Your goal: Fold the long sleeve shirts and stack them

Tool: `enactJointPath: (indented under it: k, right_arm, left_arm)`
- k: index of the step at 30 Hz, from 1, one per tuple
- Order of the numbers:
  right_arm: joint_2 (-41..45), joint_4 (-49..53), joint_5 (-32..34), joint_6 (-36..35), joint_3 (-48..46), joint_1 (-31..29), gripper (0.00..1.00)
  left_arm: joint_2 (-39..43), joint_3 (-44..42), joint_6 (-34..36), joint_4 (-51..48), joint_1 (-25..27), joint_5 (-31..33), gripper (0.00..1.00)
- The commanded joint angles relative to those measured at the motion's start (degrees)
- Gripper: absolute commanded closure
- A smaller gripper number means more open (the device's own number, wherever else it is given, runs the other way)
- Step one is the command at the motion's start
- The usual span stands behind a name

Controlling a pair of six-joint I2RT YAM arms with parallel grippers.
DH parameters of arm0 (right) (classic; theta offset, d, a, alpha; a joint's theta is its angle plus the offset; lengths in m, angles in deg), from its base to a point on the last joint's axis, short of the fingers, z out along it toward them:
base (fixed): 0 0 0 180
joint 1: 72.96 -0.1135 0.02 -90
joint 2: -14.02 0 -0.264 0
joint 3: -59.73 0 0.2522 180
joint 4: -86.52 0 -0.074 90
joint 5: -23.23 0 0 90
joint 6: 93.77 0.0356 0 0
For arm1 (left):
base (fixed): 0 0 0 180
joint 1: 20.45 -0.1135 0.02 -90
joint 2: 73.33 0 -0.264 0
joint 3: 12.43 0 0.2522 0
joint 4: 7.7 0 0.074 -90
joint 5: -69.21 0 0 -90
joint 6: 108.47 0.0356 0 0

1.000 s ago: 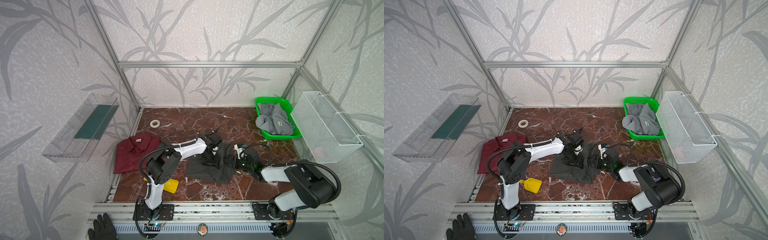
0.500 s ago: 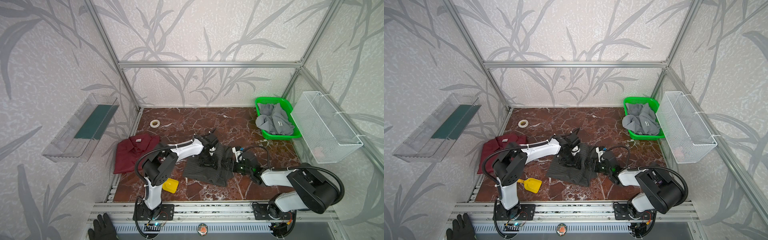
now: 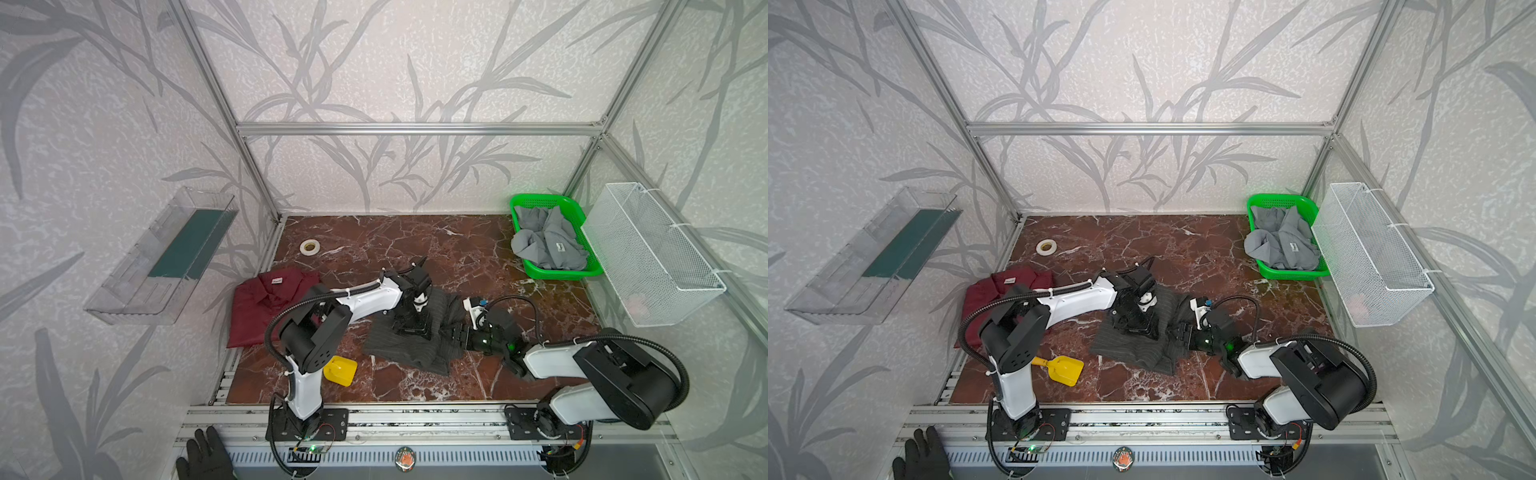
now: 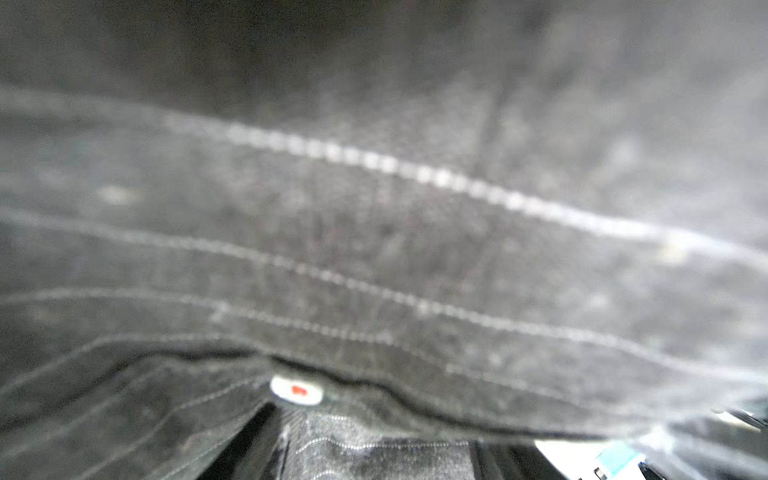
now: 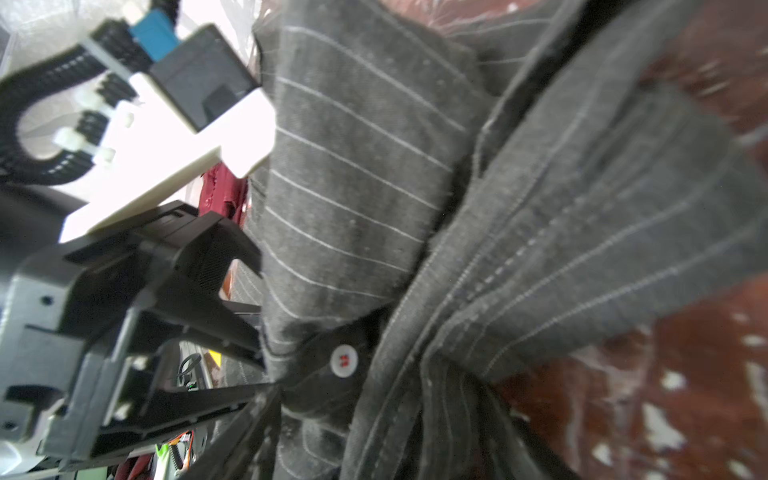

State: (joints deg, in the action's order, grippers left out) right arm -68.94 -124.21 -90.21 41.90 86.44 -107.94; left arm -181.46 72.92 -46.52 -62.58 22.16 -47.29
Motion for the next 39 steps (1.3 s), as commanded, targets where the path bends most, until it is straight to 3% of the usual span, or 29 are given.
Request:
enactJointPath:
  k: [1,6,9,18,24,28,39]
  right_arm:
    - [-2.0,-3.7,0.8,-0.5,2.1,-2.8,0.27]
    - [-4.3,-4.6,3.0,-0.9,3.0,-3.7,0.28]
    - [-6.5,-4.0,4.1,-0.6,4.6,-3.8,0.34]
    - [-9.5,-6.9,6.3,1.3,7.1,-3.9,0.62]
    - [-9.9,-7.2,6.8,1.9,8.7,-4.2,0.88]
    - [-5.0,-1.5,8.7,0.1,8.8,-4.2,1.00]
    - [17.9,26.0,15.4,-8.7,10.8,-3.3,1.00]
  left_arm:
    - [1.1,-1.1,0.3,0.2,0.1,-1.2,0.37]
    - [1.2,-1.9,-0.1,1.0,0.4,-1.7,0.37]
    - [1.3,-2.0,0.0,1.1,0.5,-1.9,0.37]
    - [3.0,-4.5,-0.5,2.4,0.7,-2.4,0.37]
    - [4.7,-4.7,-0.9,2.8,0.6,-1.7,0.36]
    - [7.4,-2.2,-0.5,0.4,0.6,0.2,0.33]
    - [22.4,6.5,0.4,-6.1,-0.7,5.4,0.29]
